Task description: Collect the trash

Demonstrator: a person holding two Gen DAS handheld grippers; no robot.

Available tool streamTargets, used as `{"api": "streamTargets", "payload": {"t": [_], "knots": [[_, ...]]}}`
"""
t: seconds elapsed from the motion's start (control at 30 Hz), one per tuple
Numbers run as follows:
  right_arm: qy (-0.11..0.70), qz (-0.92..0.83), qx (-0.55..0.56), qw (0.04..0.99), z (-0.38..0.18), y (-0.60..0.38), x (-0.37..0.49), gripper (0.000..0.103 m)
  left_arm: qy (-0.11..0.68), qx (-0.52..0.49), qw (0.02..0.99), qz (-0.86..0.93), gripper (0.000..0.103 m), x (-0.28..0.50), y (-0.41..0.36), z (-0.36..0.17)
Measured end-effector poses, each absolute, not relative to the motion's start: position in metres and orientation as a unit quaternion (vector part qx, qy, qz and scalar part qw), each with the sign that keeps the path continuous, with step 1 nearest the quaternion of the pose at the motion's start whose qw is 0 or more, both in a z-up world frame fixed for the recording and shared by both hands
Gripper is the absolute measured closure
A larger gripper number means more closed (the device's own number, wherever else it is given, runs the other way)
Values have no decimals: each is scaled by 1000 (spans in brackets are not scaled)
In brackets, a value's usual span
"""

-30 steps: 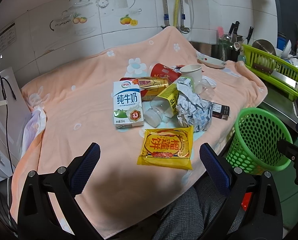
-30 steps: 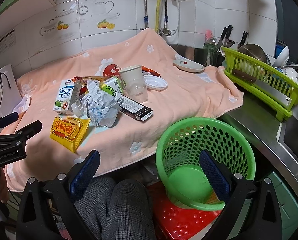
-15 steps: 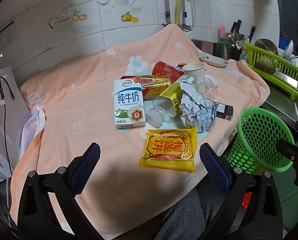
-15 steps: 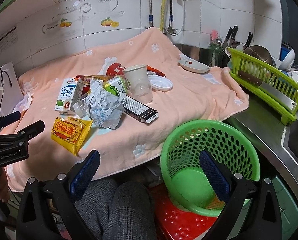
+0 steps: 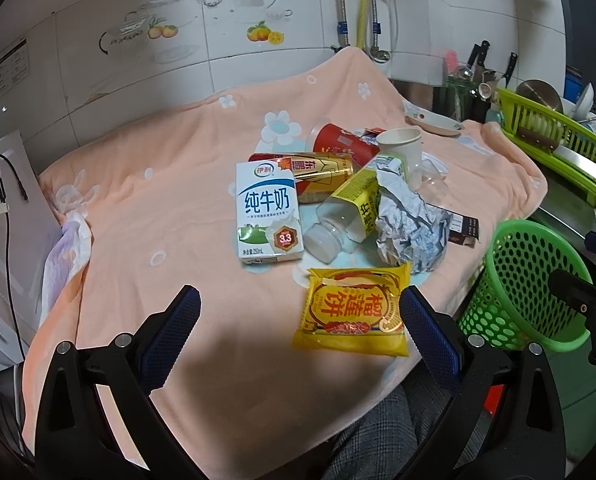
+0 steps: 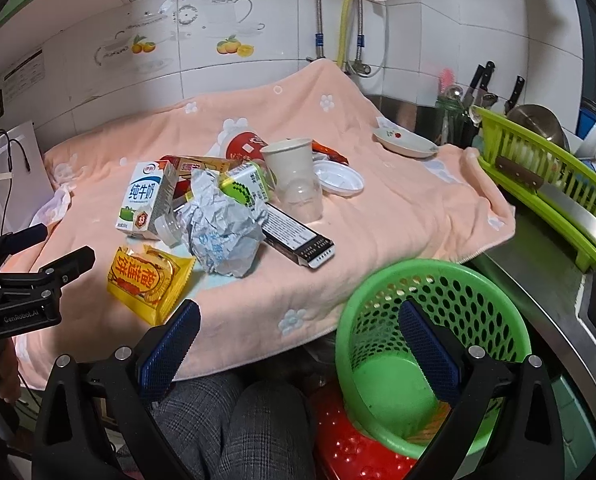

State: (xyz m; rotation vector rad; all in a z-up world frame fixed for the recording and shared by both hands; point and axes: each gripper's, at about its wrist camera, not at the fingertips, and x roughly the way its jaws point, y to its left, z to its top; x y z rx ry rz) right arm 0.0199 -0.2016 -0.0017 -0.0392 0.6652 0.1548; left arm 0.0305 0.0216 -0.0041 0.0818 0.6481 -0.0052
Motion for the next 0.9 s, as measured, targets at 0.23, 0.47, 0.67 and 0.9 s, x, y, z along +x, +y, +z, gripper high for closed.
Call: {"api": "streamTargets", "payload": {"t": [0.23, 0.47, 0.67, 0.9], "knots": [[330, 90, -20, 939, -5, -194, 36, 7, 327, 37, 944, 2, 5, 38, 26, -9], [337, 113, -25, 934, -11, -185, 56, 7, 336, 30, 941, 1, 5, 45, 33, -13], [344, 146, -32, 927, -16, -171, 82, 7, 342, 11, 940, 3, 5, 50, 47, -14], [351, 179, -37, 918, -23, -151, 116, 8, 347, -4, 938, -13, 6, 53, 58, -16]]}}
